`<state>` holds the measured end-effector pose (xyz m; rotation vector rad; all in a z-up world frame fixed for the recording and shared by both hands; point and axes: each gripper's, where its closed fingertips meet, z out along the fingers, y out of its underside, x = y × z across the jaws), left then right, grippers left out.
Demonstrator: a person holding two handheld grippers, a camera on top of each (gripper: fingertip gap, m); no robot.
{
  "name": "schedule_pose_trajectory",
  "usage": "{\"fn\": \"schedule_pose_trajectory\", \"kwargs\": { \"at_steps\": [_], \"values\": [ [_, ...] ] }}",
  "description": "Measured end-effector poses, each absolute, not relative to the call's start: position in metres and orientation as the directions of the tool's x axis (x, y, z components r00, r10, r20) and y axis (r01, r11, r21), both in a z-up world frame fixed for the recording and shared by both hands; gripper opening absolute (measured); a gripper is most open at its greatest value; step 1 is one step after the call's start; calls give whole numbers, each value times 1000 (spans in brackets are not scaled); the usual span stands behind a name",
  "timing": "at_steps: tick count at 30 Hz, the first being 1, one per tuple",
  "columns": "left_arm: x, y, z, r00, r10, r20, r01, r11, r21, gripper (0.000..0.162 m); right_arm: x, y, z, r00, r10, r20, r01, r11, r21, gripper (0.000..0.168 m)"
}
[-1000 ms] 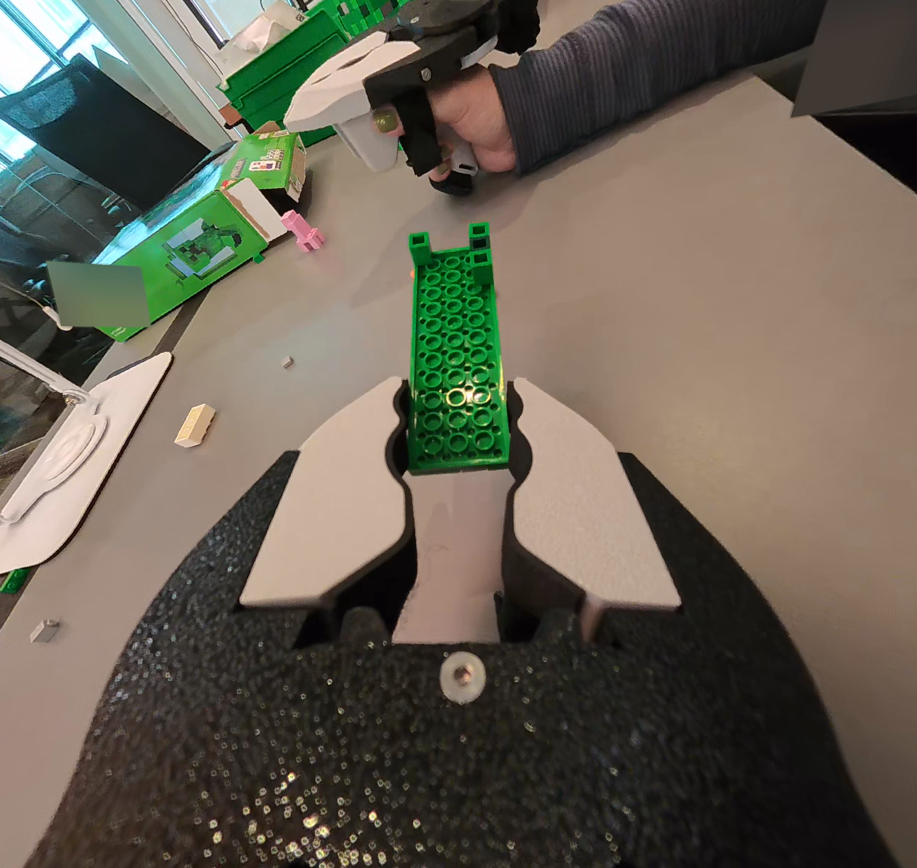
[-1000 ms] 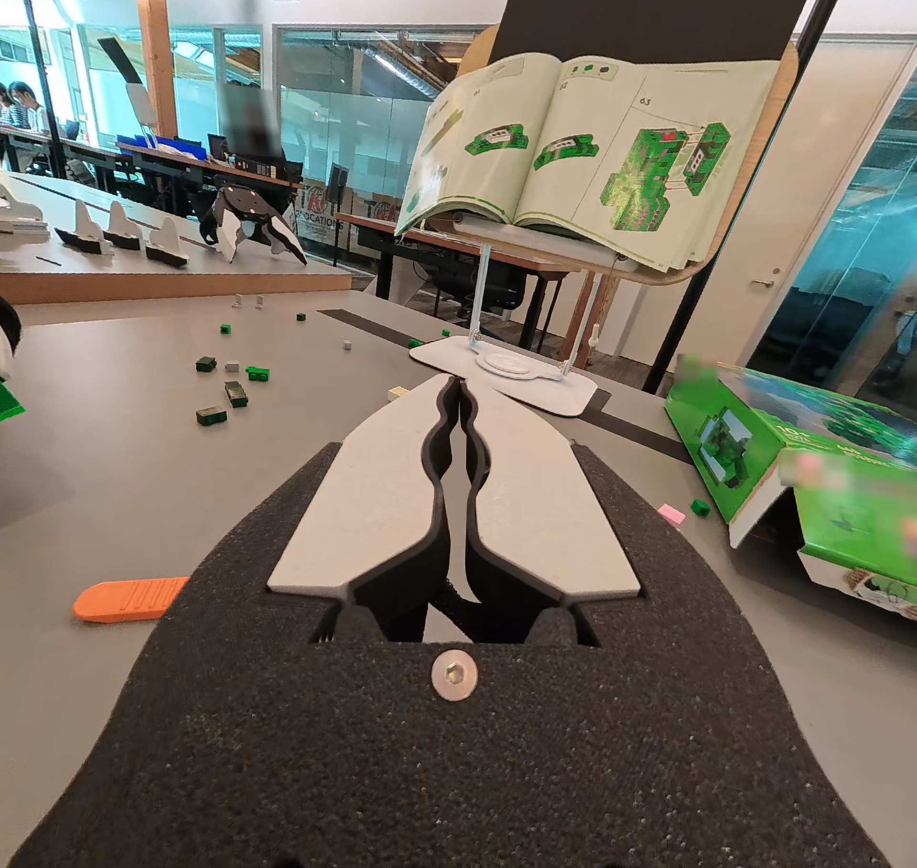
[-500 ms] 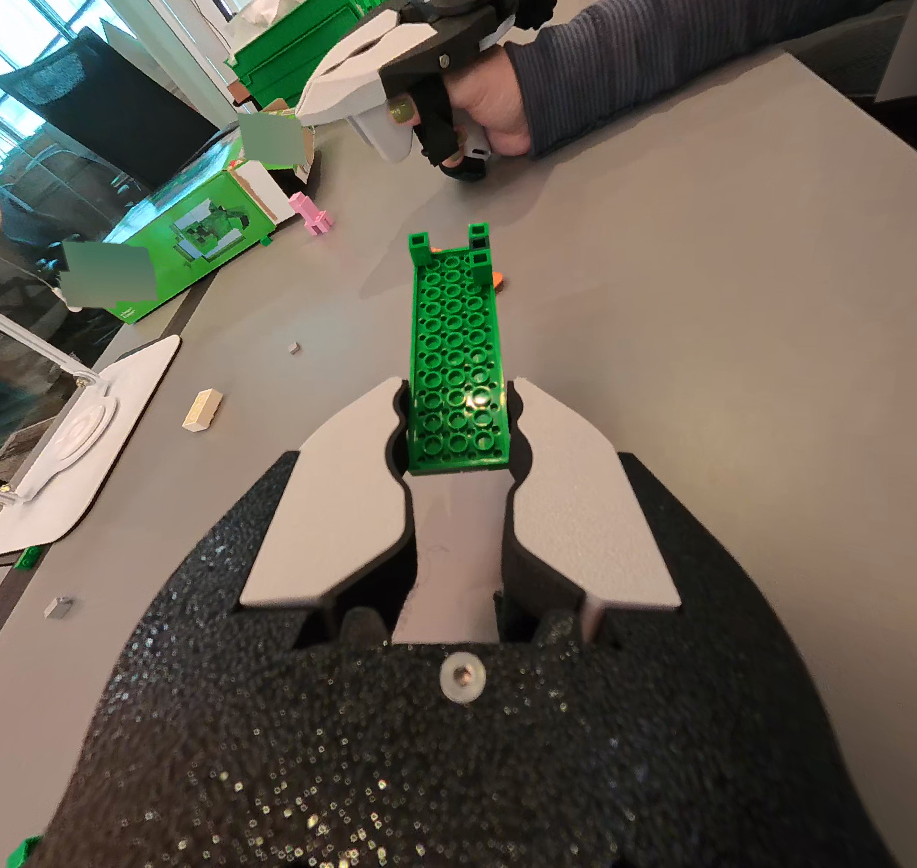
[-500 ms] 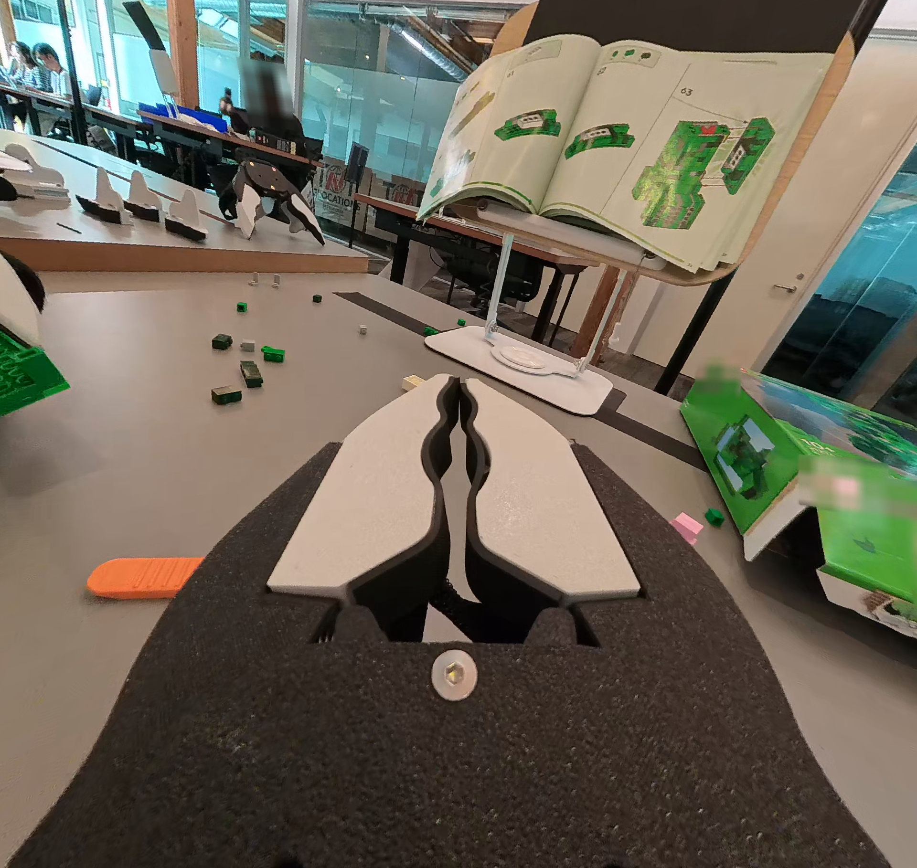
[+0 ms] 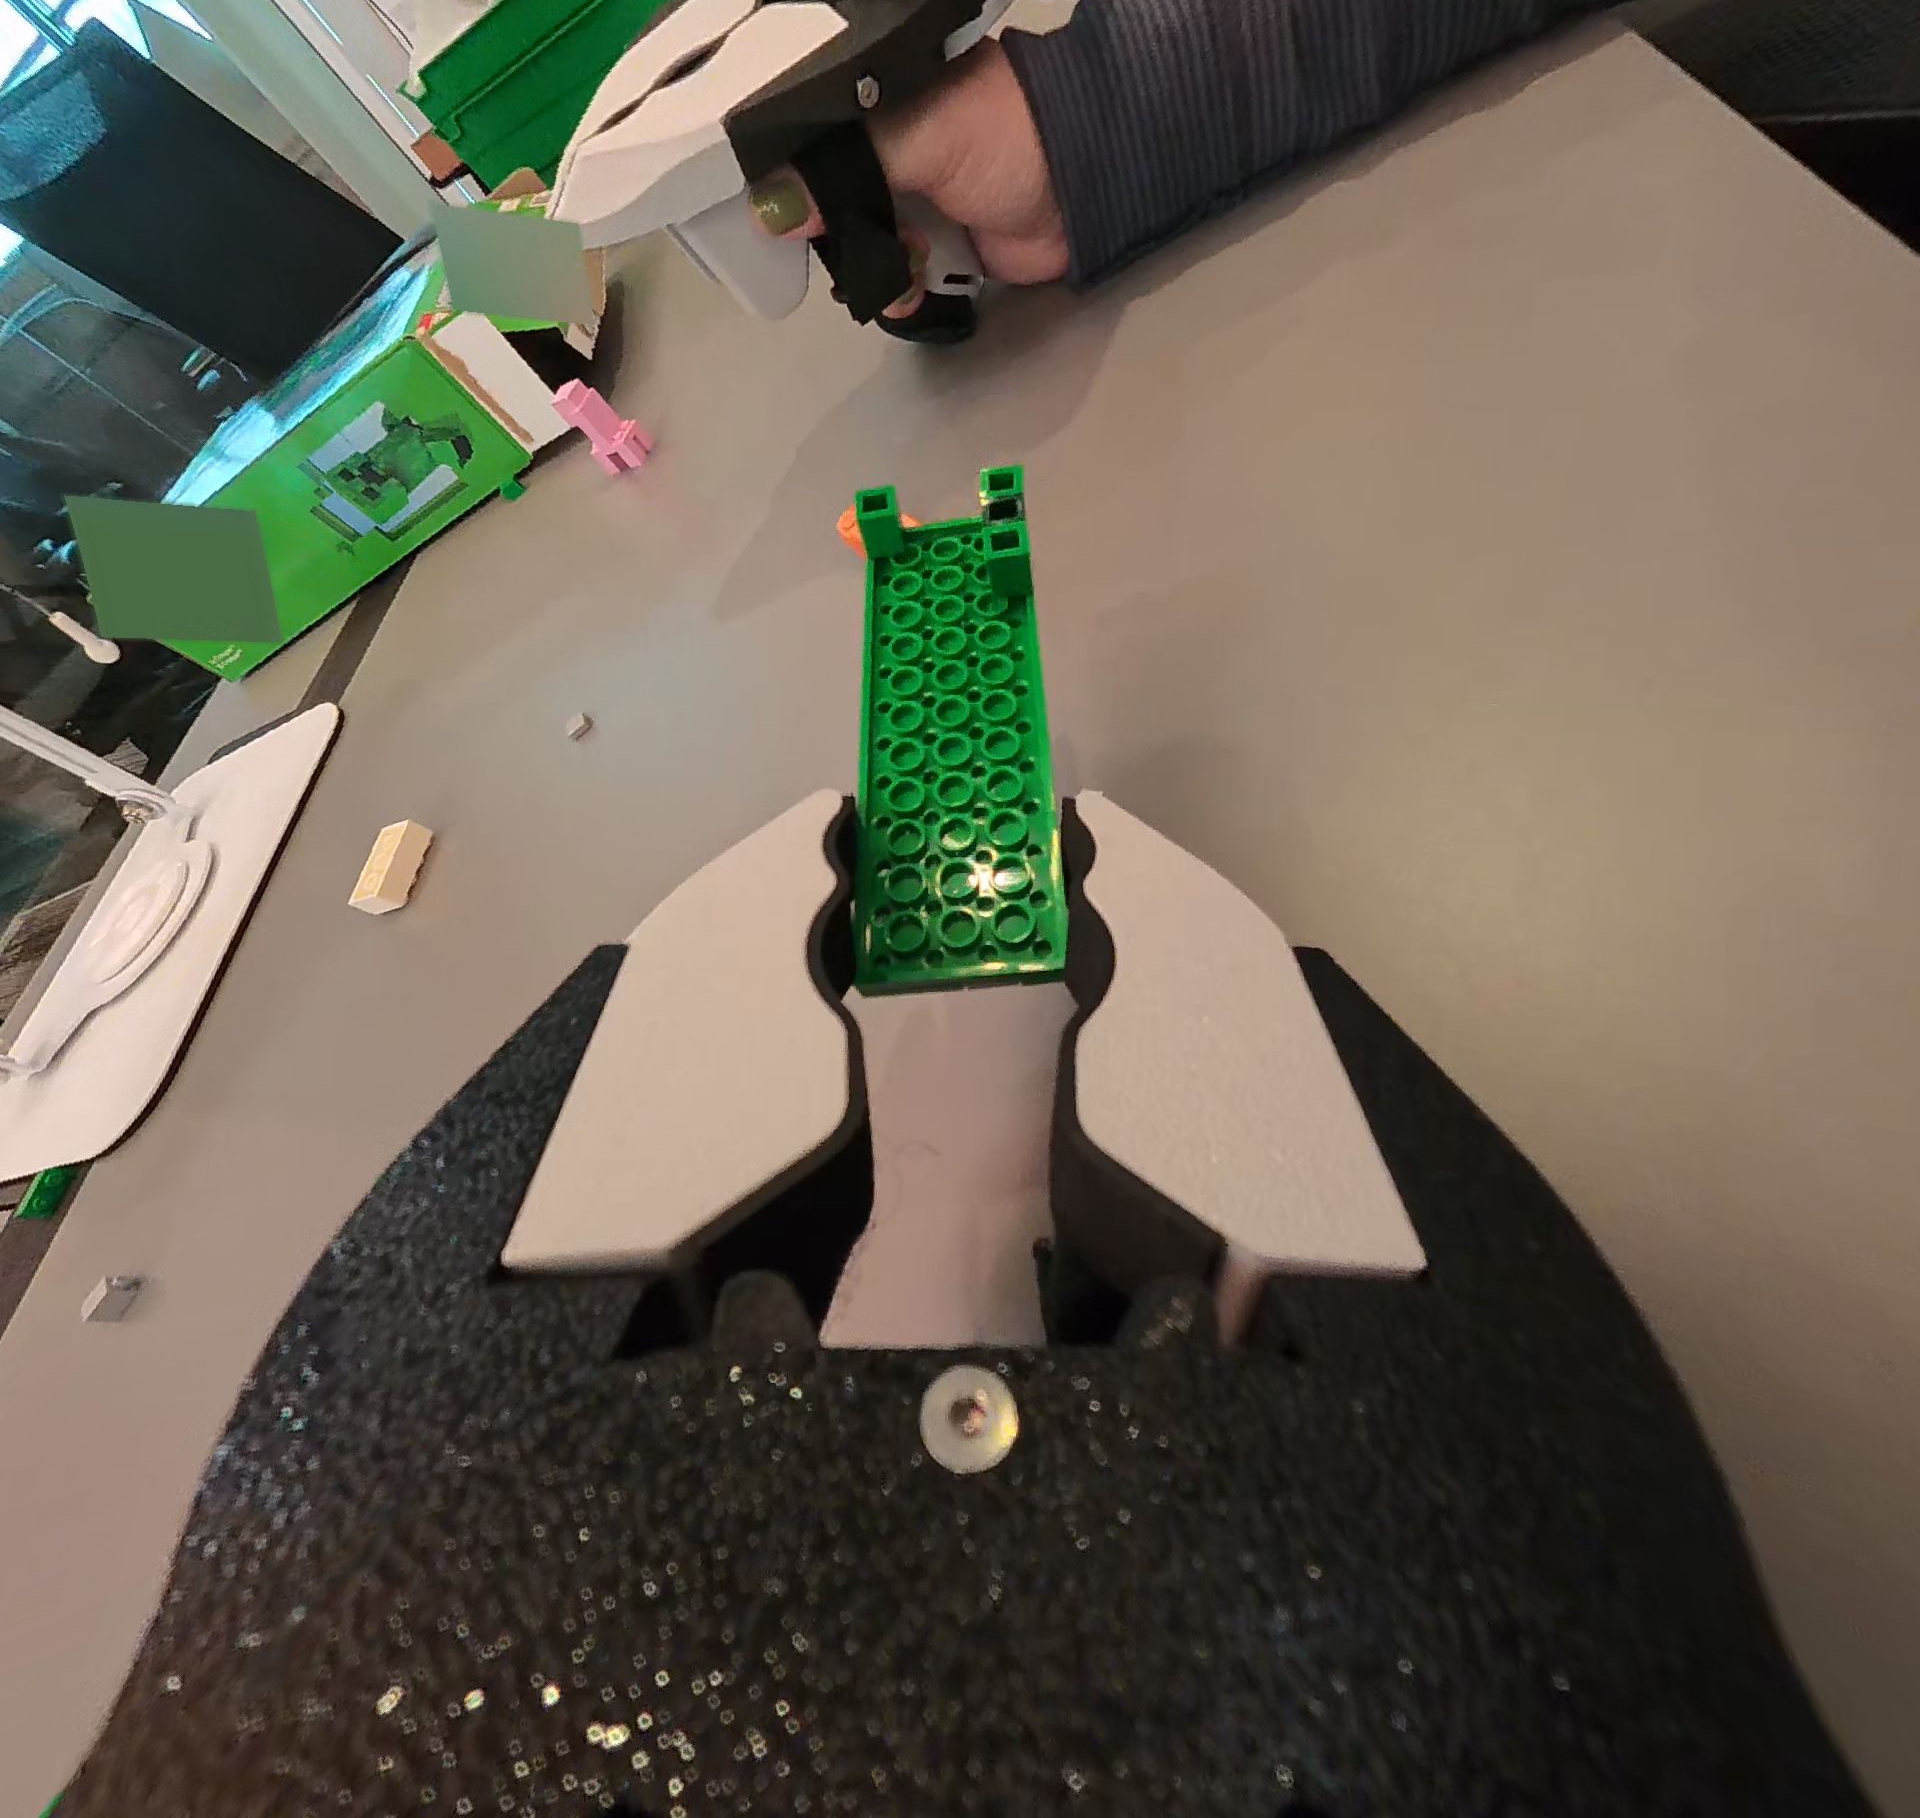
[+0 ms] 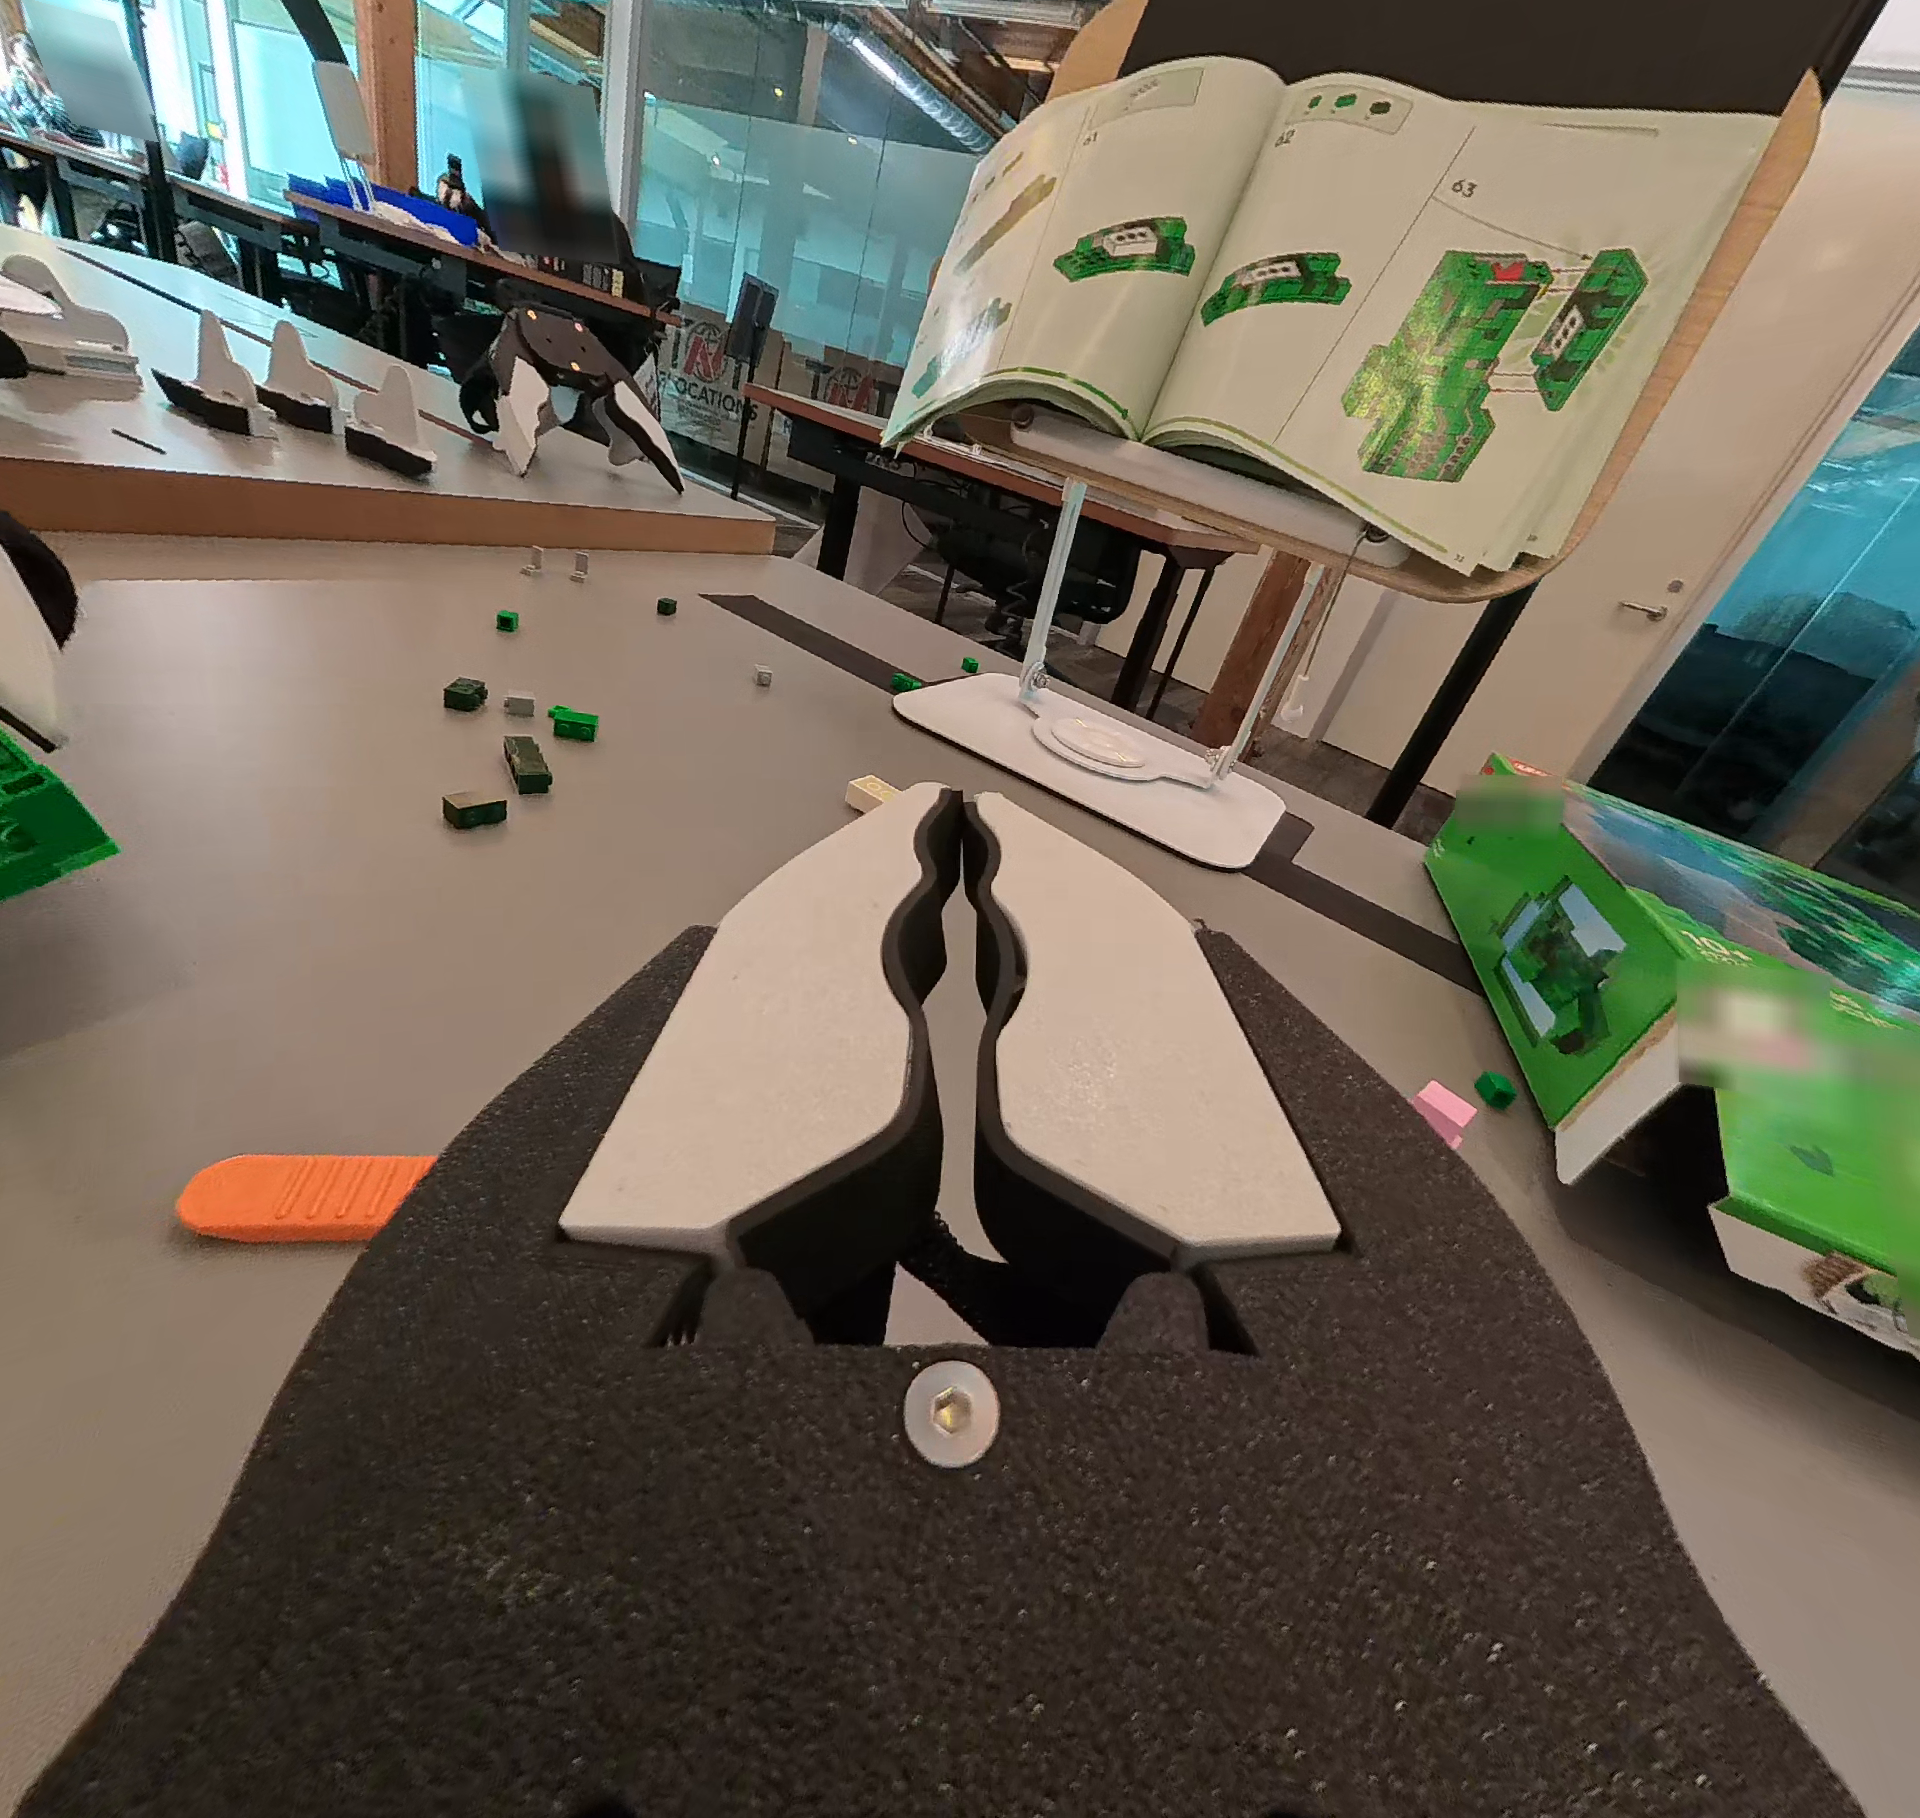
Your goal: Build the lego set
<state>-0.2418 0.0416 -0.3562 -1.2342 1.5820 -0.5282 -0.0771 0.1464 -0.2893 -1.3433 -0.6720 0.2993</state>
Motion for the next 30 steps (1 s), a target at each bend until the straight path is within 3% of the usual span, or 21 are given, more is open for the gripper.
{"fn": "schedule_pose_trajectory", "kwargs": {
  "at_steps": [6, 11, 13, 17, 20, 23, 30],
  "values": [
    [-240, 43, -357, 42, -900, -434, -451, 371, -812, 36, -98, 136, -297, 677, 671, 303, 207, 222, -953, 0],
    [-228, 31, -359, -65, -893, -446, -417, 430, -801, 36, -167, 127, -294, 292, 944, 151, 229, 85, -970, 21],
    [-227, 27, -364, -99, -878, -467, -426, 462, -778, 36, -200, 135, -294, 120, 984, 132, 332, 85, -939, 26],
    [-228, 22, -365, -123, -869, -479, -421, 482, -768, 36, -261, 163, -326, -122, 989, 84, 635, 142, -760, 24],
    [-229, 22, -363, -115, -875, -471, -413, 473, -778, 36, -287, 182, -353, -194, 981, -1, 789, 156, -594, 23],
    [-230, 22, -362, -113, -880, -462, -410, 465, -785, 36, -296, 203, -368, -274, 960, 62, 851, 272, -449, 22],
    [-233, 26, -369, -115, -906, -408, -470, 411, -781, 36, -303, 217, -393, -363, 929, 76, 892, 370, -260, 24]
  ]
}}
